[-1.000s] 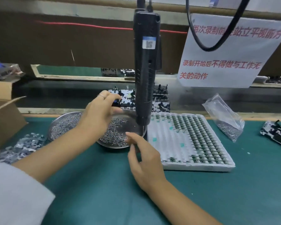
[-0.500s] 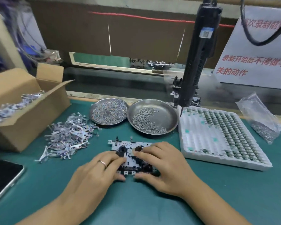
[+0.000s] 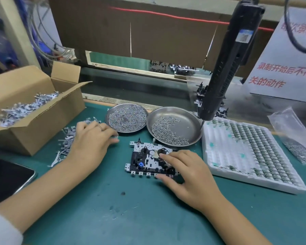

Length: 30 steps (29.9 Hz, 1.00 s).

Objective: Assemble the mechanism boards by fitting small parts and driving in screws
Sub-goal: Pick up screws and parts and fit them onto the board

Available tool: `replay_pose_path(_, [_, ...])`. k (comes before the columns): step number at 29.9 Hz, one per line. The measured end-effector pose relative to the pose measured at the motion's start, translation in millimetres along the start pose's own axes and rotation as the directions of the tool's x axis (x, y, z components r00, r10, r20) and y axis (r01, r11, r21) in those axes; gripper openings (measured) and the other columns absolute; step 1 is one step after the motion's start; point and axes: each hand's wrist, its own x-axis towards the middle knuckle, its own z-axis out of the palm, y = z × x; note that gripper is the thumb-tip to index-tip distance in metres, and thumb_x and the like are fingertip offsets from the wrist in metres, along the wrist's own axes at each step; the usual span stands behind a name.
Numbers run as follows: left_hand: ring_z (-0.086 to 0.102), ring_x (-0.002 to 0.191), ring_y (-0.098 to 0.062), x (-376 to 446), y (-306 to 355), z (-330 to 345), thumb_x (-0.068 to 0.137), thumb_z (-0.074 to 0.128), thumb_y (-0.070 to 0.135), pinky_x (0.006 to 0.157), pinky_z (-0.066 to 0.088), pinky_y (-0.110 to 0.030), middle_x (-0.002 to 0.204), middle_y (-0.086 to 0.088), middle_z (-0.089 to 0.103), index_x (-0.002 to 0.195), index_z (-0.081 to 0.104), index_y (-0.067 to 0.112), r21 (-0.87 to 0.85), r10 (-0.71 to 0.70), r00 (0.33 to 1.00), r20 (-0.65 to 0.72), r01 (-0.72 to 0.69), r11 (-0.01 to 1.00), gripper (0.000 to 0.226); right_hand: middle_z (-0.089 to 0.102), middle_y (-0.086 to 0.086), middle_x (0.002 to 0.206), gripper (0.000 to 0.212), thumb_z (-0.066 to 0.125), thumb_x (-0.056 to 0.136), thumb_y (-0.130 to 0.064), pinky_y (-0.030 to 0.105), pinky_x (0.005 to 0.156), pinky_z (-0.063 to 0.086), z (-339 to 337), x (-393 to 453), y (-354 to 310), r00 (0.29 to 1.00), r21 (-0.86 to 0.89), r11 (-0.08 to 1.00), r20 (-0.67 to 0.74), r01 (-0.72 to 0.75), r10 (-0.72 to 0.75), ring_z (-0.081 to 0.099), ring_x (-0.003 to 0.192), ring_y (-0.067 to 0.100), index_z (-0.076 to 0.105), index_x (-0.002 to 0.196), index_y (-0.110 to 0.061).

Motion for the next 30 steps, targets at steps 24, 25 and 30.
replay_pose_path(24, [0.062, 0.063, -0.018, -14, 64, 16, 0.087, 0.068, 0.021, 0.085, 0.034, -0.038, 0.075, 0.011, 0.071, 0.081, 0.076, 0.016, -0.103, 0.250, 0.803, -0.542, -0.359, 0.928, 0.011, 0.069, -0.020, 0.088, 0.020, 0.073, 0.080, -0.021, 0.017, 0.081, 0.046, 1, 12, -34, 0.856, 0.641, 0.636, 0.066, -0.430, 0.512, 0.064, 0.090, 0.010, 0.073, 0.096, -0.031])
replay_pose_path(25, [0.062, 0.064, -0.017, -14, 65, 16, 0.088, 0.068, 0.021, 0.087, 0.033, -0.039, 0.074, 0.011, 0.070, 0.081, 0.076, 0.016, -0.129, 0.238, 0.815, -0.527, -0.354, 0.926, 0.012, 0.070, -0.018, 0.088, 0.019, 0.075, 0.080, -0.017, 0.017, 0.080, 0.046, 2, 11, -33, 0.856, 0.643, 0.638, 0.052, -0.423, 0.515, 0.064, 0.089, 0.010, 0.074, 0.095, -0.029])
replay_pose_path(30, [0.059, 0.083, -0.009, -17, 67, 11, 0.078, 0.063, 0.044, 0.098, 0.027, -0.041, 0.080, 0.018, 0.066, 0.078, 0.073, 0.030, -0.570, 0.017, 0.986, -0.164, -0.109, 0.814, 0.017, 0.070, -0.010, 0.083, 0.019, 0.073, 0.080, -0.010, 0.015, 0.078, 0.045, 2, 9, -23, 0.839, 0.624, 0.670, -0.043, -0.402, 0.543, 0.063, 0.088, 0.011, 0.074, 0.089, -0.026])
